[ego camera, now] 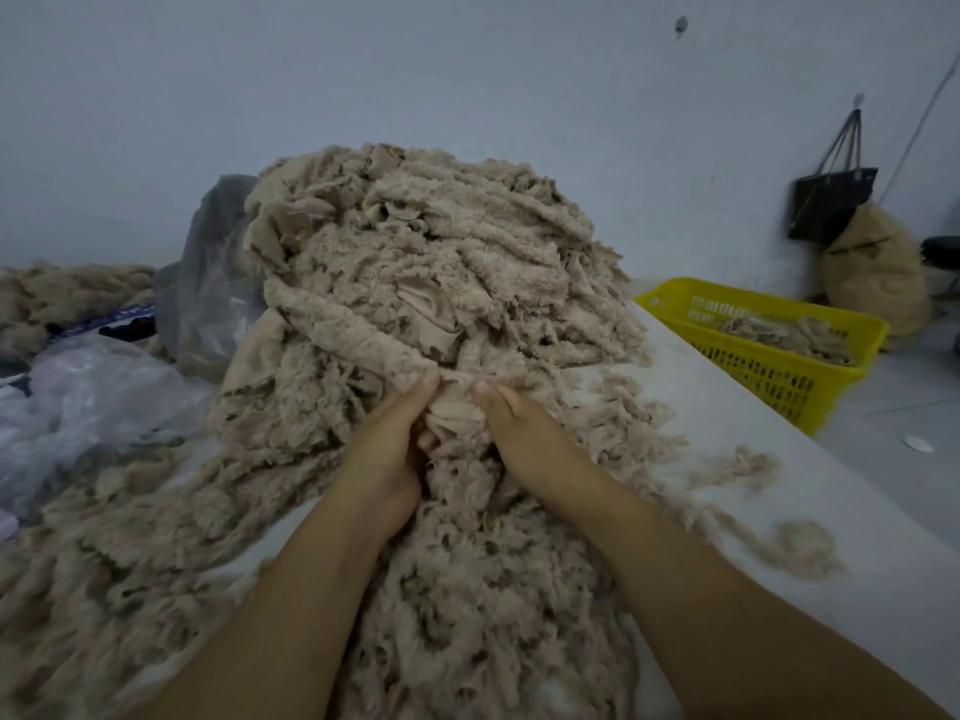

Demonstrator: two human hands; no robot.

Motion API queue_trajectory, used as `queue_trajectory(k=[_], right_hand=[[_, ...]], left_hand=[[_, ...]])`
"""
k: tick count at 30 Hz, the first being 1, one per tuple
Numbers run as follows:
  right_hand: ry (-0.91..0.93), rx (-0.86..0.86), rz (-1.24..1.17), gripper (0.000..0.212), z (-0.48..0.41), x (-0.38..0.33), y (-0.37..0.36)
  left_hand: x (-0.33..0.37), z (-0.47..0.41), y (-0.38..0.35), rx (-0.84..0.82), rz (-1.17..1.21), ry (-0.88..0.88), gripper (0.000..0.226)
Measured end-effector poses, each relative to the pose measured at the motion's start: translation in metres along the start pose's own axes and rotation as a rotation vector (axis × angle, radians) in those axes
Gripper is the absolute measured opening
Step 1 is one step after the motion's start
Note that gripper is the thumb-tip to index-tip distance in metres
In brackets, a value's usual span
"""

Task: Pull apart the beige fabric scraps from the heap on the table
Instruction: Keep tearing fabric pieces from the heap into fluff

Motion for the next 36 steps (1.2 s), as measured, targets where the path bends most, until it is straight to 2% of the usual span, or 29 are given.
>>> queue_trajectory(k=[2, 6, 10, 13, 15, 17, 19, 21, 23, 24, 26, 28, 30, 32, 34, 36], right_hand=[[-0.021, 0.026, -0.002, 0.052, -0.004, 0.002, 0.006], [0.017, 0.076, -0.047, 0.043, -0.005, 0.003, 0.009], [0.041, 0.165, -0.076, 0.043, -0.009, 0.004, 0.011], [-0.060, 0.124, -0.119, 0.041, -0.011, 0.013, 0.008], [-0.135, 0.086, -0.277, 0.040, -0.008, 0.015, 0.007], [-0.095, 0.043, -0.354, 0.042, -0.005, 0.008, 0.008], [-0.071, -0.004, -0.219, 0.053, -0.001, 0.001, 0.006], [-0.082, 0.023, -0.084, 0.048, -0.005, 0.005, 0.002], [-0.094, 0.103, -0.071, 0.042, -0.011, 0.008, 0.003], [-0.115, 0.145, -0.160, 0.042, -0.011, 0.010, 0.004], [-0.172, 0.214, -0.391, 0.035, -0.012, 0.014, 0.007], [-0.207, 0.229, -0.551, 0.032, -0.013, 0.017, 0.007], [-0.227, 0.204, -0.603, 0.032, -0.011, 0.014, 0.005], [-0.227, 0.140, -0.504, 0.036, -0.009, 0.010, 0.000], [-0.139, 0.026, -0.414, 0.039, -0.002, 0.001, -0.006], [-0.080, -0.065, -0.435, 0.031, 0.003, -0.005, -0.014]], left_hand=[[0.002, -0.001, 0.003, 0.043, 0.044, -0.027, 0.024], [0.004, -0.002, 0.002, 0.156, 0.137, -0.030, 0.028], [0.001, -0.003, 0.001, 0.118, 0.208, 0.017, 0.019], [0.002, -0.001, 0.008, 0.081, 0.075, -0.036, 0.019], [-0.001, 0.000, 0.002, 0.037, -0.037, -0.043, 0.025], [-0.006, 0.001, -0.005, 0.000, -0.111, -0.051, 0.030], [-0.010, 0.006, -0.012, -0.037, -0.149, -0.043, 0.041], [-0.012, 0.009, -0.012, -0.032, -0.182, -0.031, 0.046], [-0.011, 0.011, -0.012, -0.012, -0.225, -0.019, 0.045], [-0.011, 0.010, -0.011, 0.001, -0.236, -0.010, 0.044], [-0.011, 0.010, -0.011, 0.022, -0.221, -0.009, 0.028], [-0.015, 0.011, -0.016, -0.020, -0.135, 0.052, 0.016], [-0.018, 0.012, -0.019, -0.073, -0.067, 0.118, 0.023], [-0.015, 0.010, -0.018, -0.079, -0.036, 0.090, 0.027], [-0.010, 0.008, -0.017, -0.081, -0.054, 0.037, 0.029], [-0.007, 0.006, -0.014, -0.038, -0.075, 0.006, 0.030]])
Point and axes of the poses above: each hand's wrist, its own z-axis away from the middle knuckle, its own y-axis out of the back of the hand, x = y × z, the point moved 5 cm from there along -z, towards the middle knuckle, and after that the axes turned 12 degrees about z, right-handed, at the moved point
